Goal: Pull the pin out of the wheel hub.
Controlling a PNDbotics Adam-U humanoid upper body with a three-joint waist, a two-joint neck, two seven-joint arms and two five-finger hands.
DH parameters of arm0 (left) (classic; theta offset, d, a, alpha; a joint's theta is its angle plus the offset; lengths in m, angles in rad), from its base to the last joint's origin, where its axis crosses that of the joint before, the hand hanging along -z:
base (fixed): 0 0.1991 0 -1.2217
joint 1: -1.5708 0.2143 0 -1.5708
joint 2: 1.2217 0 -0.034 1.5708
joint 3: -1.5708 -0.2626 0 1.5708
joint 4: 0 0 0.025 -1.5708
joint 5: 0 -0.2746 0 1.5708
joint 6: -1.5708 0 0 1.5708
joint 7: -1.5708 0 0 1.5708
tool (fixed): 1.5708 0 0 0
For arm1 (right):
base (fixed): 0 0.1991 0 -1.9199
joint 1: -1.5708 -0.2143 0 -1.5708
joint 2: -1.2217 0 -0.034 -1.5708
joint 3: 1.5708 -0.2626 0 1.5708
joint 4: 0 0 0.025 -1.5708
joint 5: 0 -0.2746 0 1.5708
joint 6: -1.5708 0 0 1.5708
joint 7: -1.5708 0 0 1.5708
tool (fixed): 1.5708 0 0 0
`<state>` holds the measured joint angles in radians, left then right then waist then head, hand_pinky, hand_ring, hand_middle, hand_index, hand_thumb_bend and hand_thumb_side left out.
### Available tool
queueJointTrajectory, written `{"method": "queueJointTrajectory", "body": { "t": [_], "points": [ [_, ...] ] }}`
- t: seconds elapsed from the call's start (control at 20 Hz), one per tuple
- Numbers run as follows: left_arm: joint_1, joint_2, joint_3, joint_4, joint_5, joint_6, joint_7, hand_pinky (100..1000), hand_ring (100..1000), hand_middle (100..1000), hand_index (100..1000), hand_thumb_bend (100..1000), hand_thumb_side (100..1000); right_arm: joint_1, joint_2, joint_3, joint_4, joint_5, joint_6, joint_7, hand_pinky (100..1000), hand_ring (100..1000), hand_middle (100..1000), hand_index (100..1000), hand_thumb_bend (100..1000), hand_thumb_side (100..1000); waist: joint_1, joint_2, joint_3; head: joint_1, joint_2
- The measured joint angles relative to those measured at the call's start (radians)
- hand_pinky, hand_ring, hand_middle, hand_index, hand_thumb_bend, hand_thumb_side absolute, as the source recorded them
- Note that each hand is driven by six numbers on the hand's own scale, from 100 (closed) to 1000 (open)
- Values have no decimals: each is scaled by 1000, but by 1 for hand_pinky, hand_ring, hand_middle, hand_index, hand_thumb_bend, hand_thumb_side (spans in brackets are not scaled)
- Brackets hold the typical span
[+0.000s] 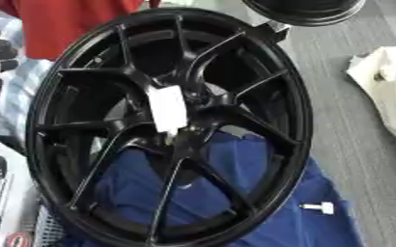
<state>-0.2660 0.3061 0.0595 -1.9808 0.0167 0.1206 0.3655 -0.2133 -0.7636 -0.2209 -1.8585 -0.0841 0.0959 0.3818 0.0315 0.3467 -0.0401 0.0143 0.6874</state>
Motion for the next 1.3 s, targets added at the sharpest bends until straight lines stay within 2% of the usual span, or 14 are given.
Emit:
{"method": "queueJointTrajectory", "body": {
  "t": [0.1,0.3,0.45,0.5,0.55,0.75,1.0,1.15,1.3],
  "points": [
    [0,0,0,0,1,1,-1,711,665,587,715,100,587,47,32,-16,0,29,-2,18,1000,944,906,956,100,128,-3,0,4,-7,-2],
    [0,-1,-4,0,4,4,-5,711,666,587,716,100,588,147,79,-49,-24,91,-2,24,1000,954,918,960,100,181,-7,0,15,-19,-2],
    [0,-4,-9,0,6,5,-12,711,666,587,715,100,588,218,105,-68,-69,135,-7,-1,1000,929,889,951,100,165,-9,-2,26,-27,-2],
    [0,-7,-11,0,7,5,-14,711,666,587,715,100,587,239,114,-70,-85,147,-14,-13,1000,913,876,943,100,333,-9,-4,32,-31,-2],
    [0,-9,-13,0,8,6,-15,711,665,587,715,100,586,251,122,-71,-97,154,-24,-27,1000,896,857,930,100,442,-9,-6,36,-35,-2],
    [-1,-9,-19,0,9,5,-23,711,666,587,715,100,586,212,128,-48,-115,139,-76,-86,1000,828,771,871,100,492,-9,-11,47,-45,5],
    [-2,-9,-22,0,10,4,-30,711,666,588,716,100,587,99,107,56,-120,70,-153,-162,1000,808,744,840,100,523,-18,-14,57,-59,6],
    [-4,-9,-25,0,10,5,-33,711,666,588,716,100,586,37,106,117,-120,24,-198,-168,1000,812,743,841,100,534,-20,-14,62,-62,6],
    [-7,-9,-26,0,12,5,-36,711,667,588,716,100,587,2,108,150,-121,-23,-246,-151,1000,815,744,843,100,536,-22,-14,66,-64,6]
  ]
}}
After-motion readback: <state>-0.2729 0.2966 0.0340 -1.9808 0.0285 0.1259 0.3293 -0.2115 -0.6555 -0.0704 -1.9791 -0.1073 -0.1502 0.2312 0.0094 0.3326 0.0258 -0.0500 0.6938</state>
